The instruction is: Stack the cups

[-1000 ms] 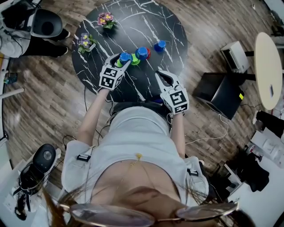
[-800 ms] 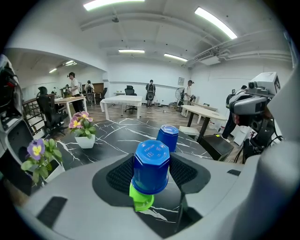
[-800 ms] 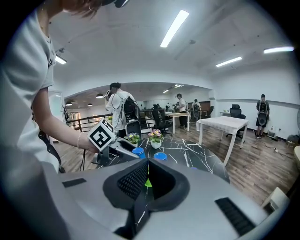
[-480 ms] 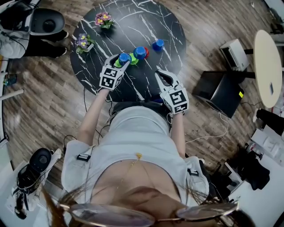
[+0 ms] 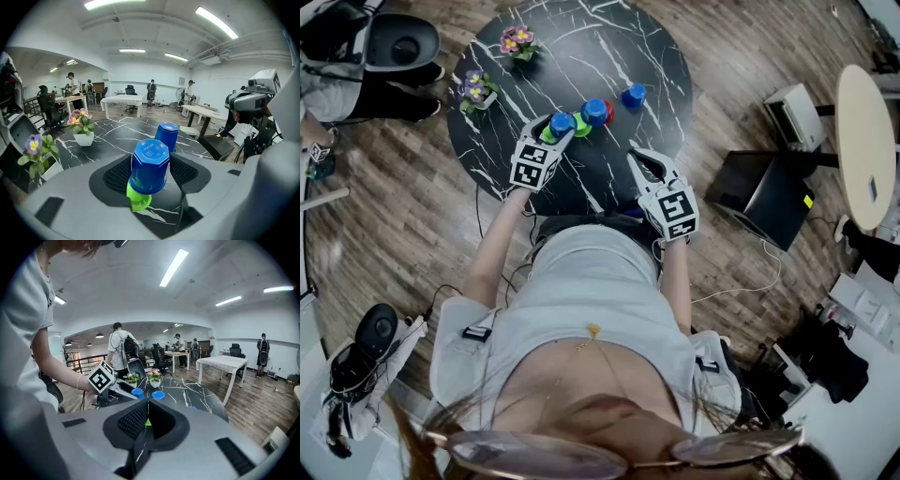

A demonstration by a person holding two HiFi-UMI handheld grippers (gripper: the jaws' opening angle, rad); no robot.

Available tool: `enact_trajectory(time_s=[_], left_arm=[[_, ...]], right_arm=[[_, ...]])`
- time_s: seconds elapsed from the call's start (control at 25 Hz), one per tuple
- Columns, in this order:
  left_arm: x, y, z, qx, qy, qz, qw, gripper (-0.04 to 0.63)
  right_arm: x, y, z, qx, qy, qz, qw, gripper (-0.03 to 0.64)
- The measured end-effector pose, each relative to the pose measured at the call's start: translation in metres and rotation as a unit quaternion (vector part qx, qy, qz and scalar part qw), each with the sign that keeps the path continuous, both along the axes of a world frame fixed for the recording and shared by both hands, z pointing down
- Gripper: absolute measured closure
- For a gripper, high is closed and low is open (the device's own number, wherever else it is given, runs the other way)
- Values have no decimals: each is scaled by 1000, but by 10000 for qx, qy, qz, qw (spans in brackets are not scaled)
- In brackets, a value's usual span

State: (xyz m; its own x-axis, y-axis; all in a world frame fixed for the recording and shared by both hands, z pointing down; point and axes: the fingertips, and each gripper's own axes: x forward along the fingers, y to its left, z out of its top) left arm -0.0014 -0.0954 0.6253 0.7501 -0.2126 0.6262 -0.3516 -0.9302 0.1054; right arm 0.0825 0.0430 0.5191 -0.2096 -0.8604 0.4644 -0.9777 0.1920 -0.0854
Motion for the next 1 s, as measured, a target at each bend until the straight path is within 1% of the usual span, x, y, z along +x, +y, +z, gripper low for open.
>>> enact_trajectory(time_s=[0.16, 0.4, 1.0], left_arm=[[0, 1, -2, 2, 48, -12, 10000, 319], [-4, 1, -3, 4, 76, -101, 9999, 307], [-32, 3, -5, -64, 61, -563, 9984, 305]], right_arm=[[1, 1, 0, -17, -4, 8, 10000, 598], [4, -3, 2, -4, 31, -29, 10000, 598], [5, -16, 4, 8, 34, -294, 9996, 598]])
